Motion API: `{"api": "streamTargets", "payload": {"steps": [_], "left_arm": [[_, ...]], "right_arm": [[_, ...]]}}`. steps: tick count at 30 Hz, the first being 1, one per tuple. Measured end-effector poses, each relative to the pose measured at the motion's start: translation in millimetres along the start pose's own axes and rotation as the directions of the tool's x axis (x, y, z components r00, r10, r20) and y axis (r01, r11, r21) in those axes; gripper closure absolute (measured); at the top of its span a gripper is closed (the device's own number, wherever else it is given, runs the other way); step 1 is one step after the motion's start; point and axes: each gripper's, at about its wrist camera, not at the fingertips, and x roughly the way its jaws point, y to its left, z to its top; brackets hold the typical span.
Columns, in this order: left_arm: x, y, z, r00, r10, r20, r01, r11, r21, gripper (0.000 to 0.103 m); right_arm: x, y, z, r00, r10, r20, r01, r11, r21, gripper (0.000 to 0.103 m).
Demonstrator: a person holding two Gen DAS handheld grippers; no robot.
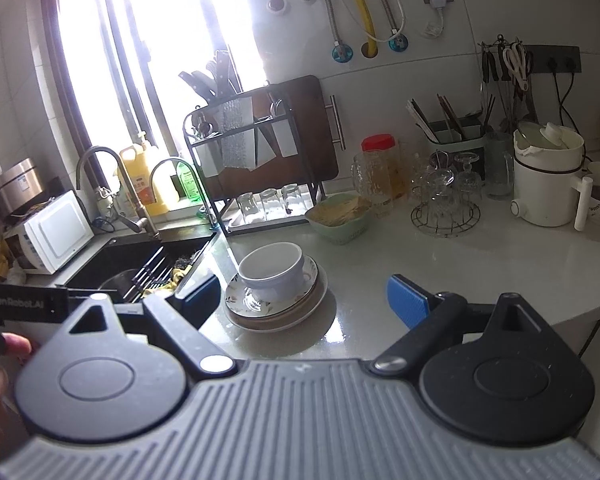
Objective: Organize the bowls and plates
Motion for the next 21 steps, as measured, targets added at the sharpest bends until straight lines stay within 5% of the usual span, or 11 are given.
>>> {"api": "streamTargets", "payload": {"steps": [21], "left_arm": [[-2,-5,-13,0.999,-0.014,-0.032,0.014,1.0,-0.007,0.006]], "right_arm": [[-4,-1,-8,1.0,0.006,-0.011,-0.006,1.0,0.011,0.011]]}}
